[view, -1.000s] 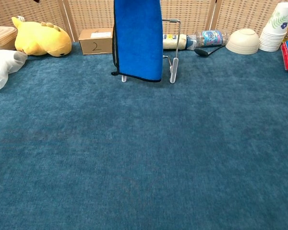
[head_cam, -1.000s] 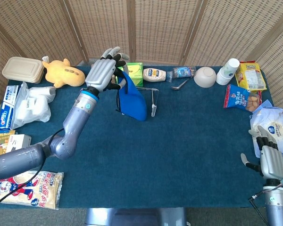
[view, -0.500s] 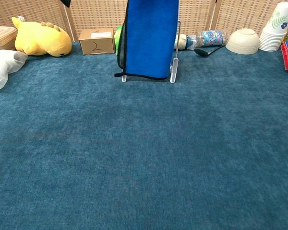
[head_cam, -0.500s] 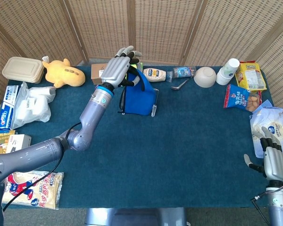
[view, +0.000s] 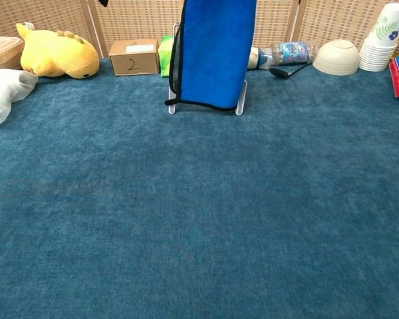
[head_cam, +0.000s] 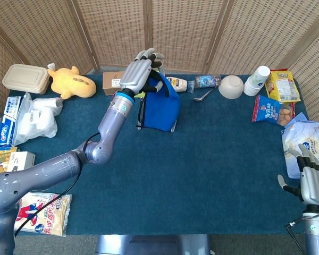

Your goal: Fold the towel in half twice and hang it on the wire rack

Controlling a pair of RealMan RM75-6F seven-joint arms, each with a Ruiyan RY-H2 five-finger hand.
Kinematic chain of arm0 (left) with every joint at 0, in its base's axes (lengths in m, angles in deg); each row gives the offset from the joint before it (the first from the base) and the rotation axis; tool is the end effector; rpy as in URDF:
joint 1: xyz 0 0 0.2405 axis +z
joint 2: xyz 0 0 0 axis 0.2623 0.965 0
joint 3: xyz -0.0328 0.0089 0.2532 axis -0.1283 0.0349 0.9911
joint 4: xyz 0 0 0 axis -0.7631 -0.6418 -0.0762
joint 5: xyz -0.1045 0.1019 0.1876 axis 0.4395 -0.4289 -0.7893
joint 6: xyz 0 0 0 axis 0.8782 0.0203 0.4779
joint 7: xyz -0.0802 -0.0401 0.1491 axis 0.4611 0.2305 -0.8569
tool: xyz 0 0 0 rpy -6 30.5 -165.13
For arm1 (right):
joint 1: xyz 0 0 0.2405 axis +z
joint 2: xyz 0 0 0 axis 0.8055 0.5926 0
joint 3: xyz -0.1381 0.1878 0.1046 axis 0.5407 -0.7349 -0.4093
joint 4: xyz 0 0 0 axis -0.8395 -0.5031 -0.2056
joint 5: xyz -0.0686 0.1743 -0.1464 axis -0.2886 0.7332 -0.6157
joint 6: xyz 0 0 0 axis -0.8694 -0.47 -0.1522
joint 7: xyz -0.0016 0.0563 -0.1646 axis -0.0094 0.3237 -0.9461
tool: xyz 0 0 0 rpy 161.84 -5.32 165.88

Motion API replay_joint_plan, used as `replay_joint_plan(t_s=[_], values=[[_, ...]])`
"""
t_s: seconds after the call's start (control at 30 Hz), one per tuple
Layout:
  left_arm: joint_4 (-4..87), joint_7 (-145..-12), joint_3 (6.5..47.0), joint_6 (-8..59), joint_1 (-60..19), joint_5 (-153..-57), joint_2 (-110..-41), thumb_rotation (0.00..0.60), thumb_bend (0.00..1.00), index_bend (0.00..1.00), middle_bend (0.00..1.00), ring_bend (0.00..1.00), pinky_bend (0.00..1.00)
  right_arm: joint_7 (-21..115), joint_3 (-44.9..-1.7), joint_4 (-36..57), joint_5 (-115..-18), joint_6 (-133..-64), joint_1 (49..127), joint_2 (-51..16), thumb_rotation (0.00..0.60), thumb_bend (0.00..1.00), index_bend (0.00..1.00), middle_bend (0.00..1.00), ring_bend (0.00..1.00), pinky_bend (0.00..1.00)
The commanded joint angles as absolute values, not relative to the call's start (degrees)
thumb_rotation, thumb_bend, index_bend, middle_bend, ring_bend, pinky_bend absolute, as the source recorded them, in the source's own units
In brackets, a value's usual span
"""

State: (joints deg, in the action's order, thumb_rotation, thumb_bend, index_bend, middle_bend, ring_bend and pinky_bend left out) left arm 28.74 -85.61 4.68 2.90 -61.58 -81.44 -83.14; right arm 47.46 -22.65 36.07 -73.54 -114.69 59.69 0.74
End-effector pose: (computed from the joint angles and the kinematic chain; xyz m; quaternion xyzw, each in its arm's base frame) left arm 0.0754 0.5471 0.0330 -0.6153 -0.4378 -0.5403 0.3713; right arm -0.3231 -0.2394 0.1330 0.4702 -0.4961 0.4125 0.6022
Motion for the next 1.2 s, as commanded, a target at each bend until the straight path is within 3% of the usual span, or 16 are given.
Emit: replay_joint_plan(t_s=[0.03,0.37,0.47,0.63,0.83,1.0,1.2], values=[[23.10,-85.28,4.48,1.27,-63.66,-80.80,-85.61,0.600,0.51,0.58,0.21,0.03,0.00,47.25,-22.66,36.29,-73.36,-114.81,59.51,0.90,0.600,0.31,0.16,0.01,0.00,0.00],[7.44,-84.44,5.13,-3.72,-67.75,-81.46,-92.60,0.600,0.49,0.55,0.19,0.01,0.00,46.67,-22.92,37.29,-72.66,-115.12,58.97,1.69,0.600,0.30,0.16,0.01,0.00,0.00],[3.82,-84.18,5.50,-5.73,-68.40,-81.82,-94.44,0.600,0.47,0.49,0.16,0.00,0.00,46.55,-22.95,37.42,-72.46,-115.08,58.88,1.77,0.600,0.30,0.16,0.01,0.00,0.00],[-0.19,-85.27,6.26,-7.10,-68.91,-82.60,-96.12,0.600,0.31,0.18,0.00,0.00,0.00,46.58,-23.03,37.41,-72.28,-114.77,58.90,1.80,0.600,0.30,0.15,0.01,0.00,0.00],[-3.34,-87.22,6.32,-7.05,-69.29,-82.83,-97.11,0.600,0.27,0.01,0.00,0.00,0.00,46.57,-23.18,37.71,-72.47,-114.62,59.04,1.91,0.600,0.30,0.15,0.01,0.00,0.00],[-2.86,-86.37,5.76,-6.62,-68.86,-83.81,-96.97,0.600,0.21,0.00,0.00,0.00,0.00,46.32,-23.21,37.96,-72.42,-114.79,58.92,1.98,0.600,0.30,0.15,0.01,0.00,0.00],[5.05,-84.55,6.36,-5.38,-65.23,-86.14,-93.54,0.600,0.21,0.00,0.00,0.00,0.00,46.33,-23.26,37.99,-72.63,-114.62,59.03,2.03,0.600,0.30,0.15,0.01,0.00,0.00]])
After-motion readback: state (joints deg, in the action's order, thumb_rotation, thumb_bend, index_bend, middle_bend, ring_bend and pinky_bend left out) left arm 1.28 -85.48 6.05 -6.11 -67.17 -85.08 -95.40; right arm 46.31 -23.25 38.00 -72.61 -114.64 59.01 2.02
